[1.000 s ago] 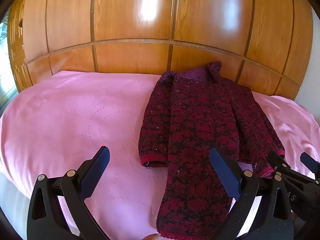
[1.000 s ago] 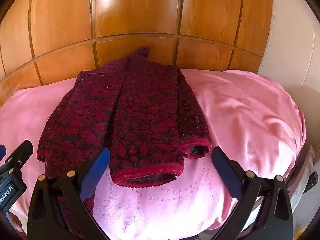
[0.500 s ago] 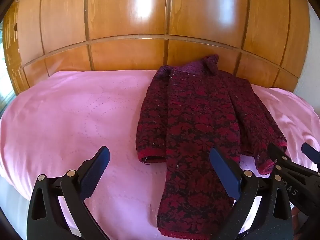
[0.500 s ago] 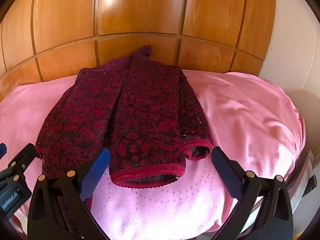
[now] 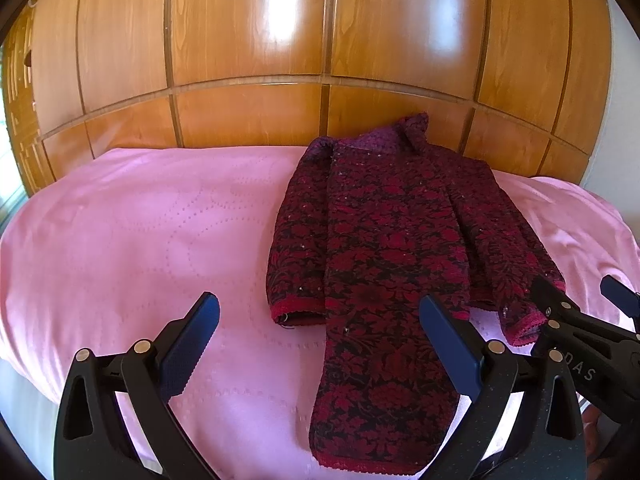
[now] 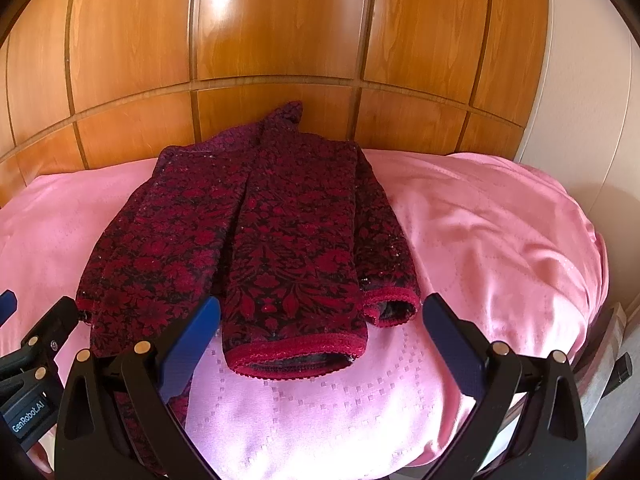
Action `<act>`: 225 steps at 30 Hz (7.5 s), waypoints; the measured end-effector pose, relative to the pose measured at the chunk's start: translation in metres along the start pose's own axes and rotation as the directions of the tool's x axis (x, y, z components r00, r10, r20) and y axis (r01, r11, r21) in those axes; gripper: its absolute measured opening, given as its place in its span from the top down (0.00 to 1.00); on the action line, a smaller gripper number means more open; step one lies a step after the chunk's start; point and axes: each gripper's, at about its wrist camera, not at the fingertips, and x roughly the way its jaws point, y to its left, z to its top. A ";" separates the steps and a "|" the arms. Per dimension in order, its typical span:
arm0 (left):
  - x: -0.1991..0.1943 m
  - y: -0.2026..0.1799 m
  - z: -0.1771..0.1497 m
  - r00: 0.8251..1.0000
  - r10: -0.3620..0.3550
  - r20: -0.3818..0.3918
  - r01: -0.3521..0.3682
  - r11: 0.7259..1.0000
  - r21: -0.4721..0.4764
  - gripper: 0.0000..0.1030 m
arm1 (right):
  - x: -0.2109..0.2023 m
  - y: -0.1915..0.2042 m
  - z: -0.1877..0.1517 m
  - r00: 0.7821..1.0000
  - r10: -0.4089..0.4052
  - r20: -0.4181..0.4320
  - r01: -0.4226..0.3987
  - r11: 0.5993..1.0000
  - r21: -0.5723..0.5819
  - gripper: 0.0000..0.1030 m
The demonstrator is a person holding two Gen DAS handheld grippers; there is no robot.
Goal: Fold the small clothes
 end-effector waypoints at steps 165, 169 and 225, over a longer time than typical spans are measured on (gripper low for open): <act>0.002 0.118 -0.011 0.882 -0.414 -0.224 0.353 0.897 -0.267 0.89 | 0.034 -0.100 0.026 0.849 0.414 -0.328 -0.451 0.892 -0.040 0.90; 0.004 0.117 -0.044 0.877 -0.383 -0.291 0.302 0.909 -0.287 0.89 | 0.041 -0.100 -0.006 0.810 0.408 -0.420 -0.453 0.892 -0.008 0.90; 0.067 0.337 0.030 0.990 0.029 -0.139 -0.118 0.712 -0.692 0.40 | 0.195 -0.198 0.161 0.990 -0.114 -0.084 0.135 0.945 0.299 0.16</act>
